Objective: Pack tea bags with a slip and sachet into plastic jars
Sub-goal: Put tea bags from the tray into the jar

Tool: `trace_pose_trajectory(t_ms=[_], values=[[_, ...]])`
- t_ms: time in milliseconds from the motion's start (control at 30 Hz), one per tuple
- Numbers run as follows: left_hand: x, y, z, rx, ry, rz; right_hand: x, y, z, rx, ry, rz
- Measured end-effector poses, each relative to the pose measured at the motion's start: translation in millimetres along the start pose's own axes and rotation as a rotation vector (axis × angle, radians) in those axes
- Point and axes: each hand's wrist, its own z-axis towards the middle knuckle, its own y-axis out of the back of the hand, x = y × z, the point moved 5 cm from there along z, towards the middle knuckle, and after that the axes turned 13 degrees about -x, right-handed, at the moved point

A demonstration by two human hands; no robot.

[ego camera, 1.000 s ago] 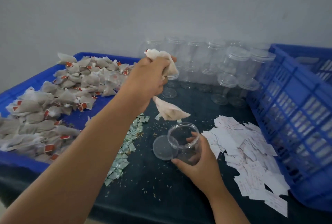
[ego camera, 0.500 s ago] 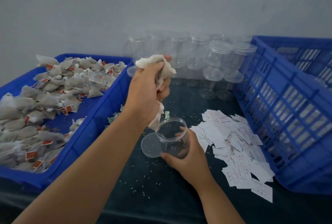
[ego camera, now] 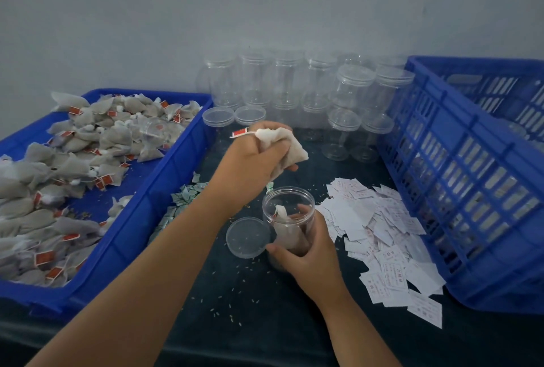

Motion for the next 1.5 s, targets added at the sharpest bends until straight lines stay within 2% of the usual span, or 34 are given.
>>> trace_pose_trajectory(t_ms=[67, 100, 200, 233, 367, 500, 600, 700, 767, 833, 867, 933, 1000, 1033, 1167, 1267, 1367, 1500], values=[[-1, 9, 4, -0.046, -0.088, 0.149, 0, 0, 0, -0.006, -0.001, -0.002], [1, 10, 4, -0.013, -0.104, 0.243, 0, 0, -1, -0.005, -0.002, 0.002], [20, 2, -5, 0.254, -0.076, 0.574, 0, 0, 0, 0.003, -0.01, 0.015], [26, 0, -9, 0.298, -0.057, 0.642, 0, 0, 0, 0.006, -0.016, 0.019], [32, 0, -19, 0.3, -0.076, 0.683, 2, 0, -1, 0.006, -0.034, 0.03], [25, -3, -28, 0.507, -0.2, 0.806, 2, -1, -4, 0.047, -0.013, -0.012], [11, 25, -18, 0.392, -0.192, 0.663, 1, -1, -4, 0.057, 0.003, -0.041], [3, 93, 8, 0.079, -0.165, 0.569, -1, -2, -3, 0.082, 0.002, -0.058], [15, 146, 27, -0.107, -0.128, 0.678, -1, -3, -3, 0.093, 0.01, -0.084], [38, 192, 42, -0.182, -0.015, 0.88, 1, -4, -3, 0.096, 0.025, -0.103], [57, 210, 47, -0.151, 0.091, 1.0, 2, -4, -4, 0.096, 0.029, -0.11], [104, 227, 43, 0.112, 0.293, 1.264, 2, -4, -5, 0.098, 0.029, -0.123], [145, 228, 26, 0.379, 0.432, 1.309, 1, -4, -5, 0.098, 0.025, -0.13], [157, 225, 20, 0.423, 0.454, 1.253, 1, -4, -5, 0.097, 0.024, -0.129], [169, 222, 25, 0.342, 0.296, 1.273, -1, -6, -4, 0.105, 0.005, -0.118], [169, 225, 30, 0.248, 0.262, 1.259, -2, -7, -5, 0.104, -0.003, -0.106], [167, 234, 34, 0.094, 0.253, 1.142, -3, -7, -4, 0.105, -0.002, -0.104], [162, 242, 35, -0.015, 0.253, 1.053, -6, -6, -5, 0.105, -0.009, -0.105]])
